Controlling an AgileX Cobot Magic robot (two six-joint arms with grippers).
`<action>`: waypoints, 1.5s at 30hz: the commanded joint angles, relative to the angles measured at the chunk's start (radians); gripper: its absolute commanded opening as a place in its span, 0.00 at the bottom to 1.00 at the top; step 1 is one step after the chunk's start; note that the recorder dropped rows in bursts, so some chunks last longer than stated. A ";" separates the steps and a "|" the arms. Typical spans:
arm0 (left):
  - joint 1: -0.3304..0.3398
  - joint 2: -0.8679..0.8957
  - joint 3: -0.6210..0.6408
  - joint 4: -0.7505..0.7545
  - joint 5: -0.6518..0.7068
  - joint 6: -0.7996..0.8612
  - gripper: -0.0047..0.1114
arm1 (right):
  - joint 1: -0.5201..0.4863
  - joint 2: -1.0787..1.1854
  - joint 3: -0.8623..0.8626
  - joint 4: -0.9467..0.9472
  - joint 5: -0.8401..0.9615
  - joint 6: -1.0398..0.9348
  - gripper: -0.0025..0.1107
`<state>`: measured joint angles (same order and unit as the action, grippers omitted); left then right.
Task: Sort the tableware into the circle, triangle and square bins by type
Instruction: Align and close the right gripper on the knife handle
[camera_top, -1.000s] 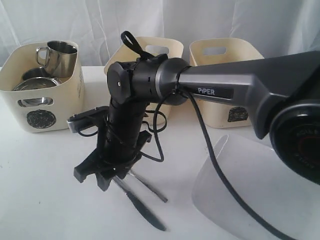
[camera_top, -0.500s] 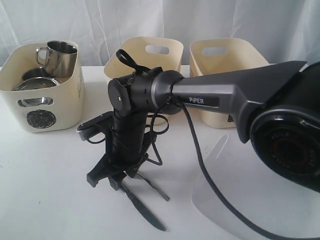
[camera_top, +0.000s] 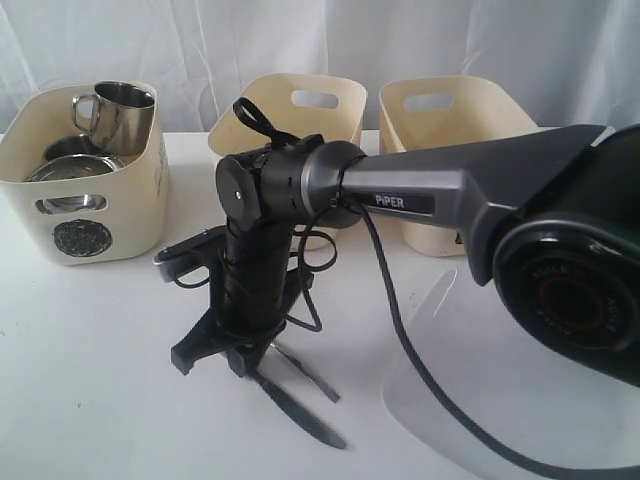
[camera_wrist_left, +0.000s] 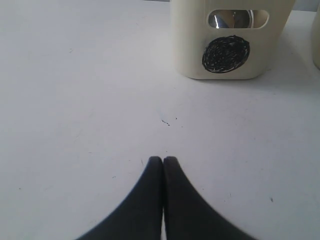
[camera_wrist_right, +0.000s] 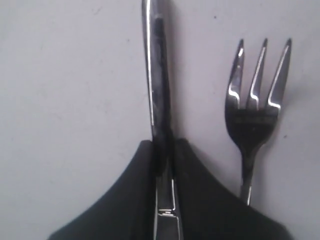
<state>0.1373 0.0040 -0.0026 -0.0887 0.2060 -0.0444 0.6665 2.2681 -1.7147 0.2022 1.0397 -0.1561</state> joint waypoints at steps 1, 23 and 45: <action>0.000 -0.004 0.003 -0.006 -0.005 -0.002 0.04 | 0.000 0.034 0.019 -0.001 0.064 0.002 0.02; 0.000 -0.004 0.003 -0.006 -0.005 -0.002 0.04 | 0.000 -0.195 0.019 -0.003 -0.065 0.029 0.02; 0.000 -0.004 0.003 -0.006 -0.005 -0.002 0.04 | 0.071 -0.058 0.019 0.058 -0.035 -0.178 0.47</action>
<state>0.1373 0.0040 -0.0026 -0.0887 0.2060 -0.0444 0.7328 2.1996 -1.7022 0.2549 1.0007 -0.3821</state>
